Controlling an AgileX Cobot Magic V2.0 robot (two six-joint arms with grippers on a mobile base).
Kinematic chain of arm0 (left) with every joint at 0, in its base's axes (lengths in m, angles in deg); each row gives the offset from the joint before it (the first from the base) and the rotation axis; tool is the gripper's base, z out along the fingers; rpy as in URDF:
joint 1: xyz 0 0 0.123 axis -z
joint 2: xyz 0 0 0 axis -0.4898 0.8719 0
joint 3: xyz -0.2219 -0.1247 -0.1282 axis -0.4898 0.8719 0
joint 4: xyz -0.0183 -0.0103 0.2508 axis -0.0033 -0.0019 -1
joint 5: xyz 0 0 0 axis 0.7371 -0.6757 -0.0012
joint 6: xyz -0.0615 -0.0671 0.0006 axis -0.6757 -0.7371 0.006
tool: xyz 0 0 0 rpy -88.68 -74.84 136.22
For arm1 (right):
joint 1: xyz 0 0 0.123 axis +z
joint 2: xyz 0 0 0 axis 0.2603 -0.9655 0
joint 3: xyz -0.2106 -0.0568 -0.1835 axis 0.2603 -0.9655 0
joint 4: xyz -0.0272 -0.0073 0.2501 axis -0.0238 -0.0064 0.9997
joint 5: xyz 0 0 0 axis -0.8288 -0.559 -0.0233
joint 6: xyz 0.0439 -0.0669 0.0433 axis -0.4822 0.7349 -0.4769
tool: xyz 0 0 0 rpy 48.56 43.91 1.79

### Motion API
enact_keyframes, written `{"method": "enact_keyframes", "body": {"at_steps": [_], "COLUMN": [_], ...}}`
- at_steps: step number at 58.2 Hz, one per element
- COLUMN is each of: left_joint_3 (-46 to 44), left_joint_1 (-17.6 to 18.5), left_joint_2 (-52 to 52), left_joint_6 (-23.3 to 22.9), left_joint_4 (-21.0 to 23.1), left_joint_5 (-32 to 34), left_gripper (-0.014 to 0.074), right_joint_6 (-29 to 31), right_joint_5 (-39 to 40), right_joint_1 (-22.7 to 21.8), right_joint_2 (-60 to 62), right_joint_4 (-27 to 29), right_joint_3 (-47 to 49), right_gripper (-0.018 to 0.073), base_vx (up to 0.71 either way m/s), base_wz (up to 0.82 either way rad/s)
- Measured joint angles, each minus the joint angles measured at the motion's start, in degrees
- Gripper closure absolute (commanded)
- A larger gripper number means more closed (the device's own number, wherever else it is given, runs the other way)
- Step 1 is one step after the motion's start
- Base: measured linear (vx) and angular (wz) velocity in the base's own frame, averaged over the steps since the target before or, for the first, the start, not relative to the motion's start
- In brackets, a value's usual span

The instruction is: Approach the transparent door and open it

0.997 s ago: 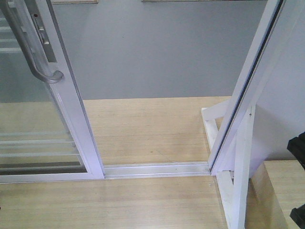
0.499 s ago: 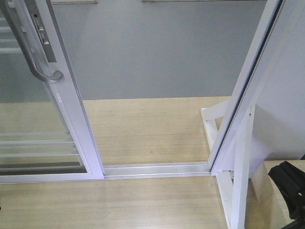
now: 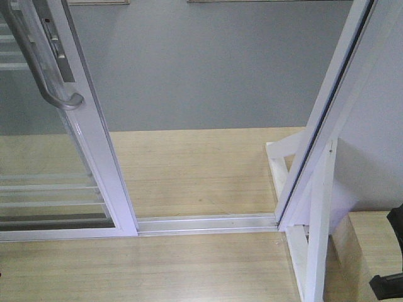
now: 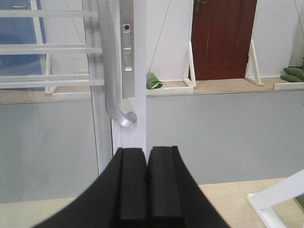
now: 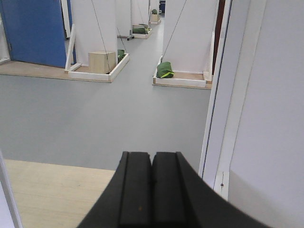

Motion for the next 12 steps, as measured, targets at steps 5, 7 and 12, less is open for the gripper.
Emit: {"method": "enact_keyframes", "body": {"at_steps": [5, 7, 12], "left_joint_3": [0.0, 0.0, 0.0], "left_joint_1": [0.0, 0.0, 0.0], "left_joint_2": [0.0, 0.0, 0.0], "left_joint_6": [0.0, 0.0, 0.0], "left_joint_4": [0.0, 0.0, 0.0], "left_joint_5": [0.0, 0.0, 0.0], "left_gripper": [0.0602, 0.0602, 0.0602], "right_joint_6": [0.0, 0.0, 0.0], "right_joint_5": [0.0, 0.0, 0.0], "right_joint_1": [0.0, 0.0, 0.0], "right_joint_2": [0.0, 0.0, 0.0], "right_joint_4": [0.0, 0.0, 0.0], "right_joint_3": [0.0, 0.0, 0.0], "right_gripper": [0.0562, 0.0562, 0.0562], "base_vx": [0.00, 0.00, 0.00], "base_wz": [0.00, 0.00, 0.00]}}
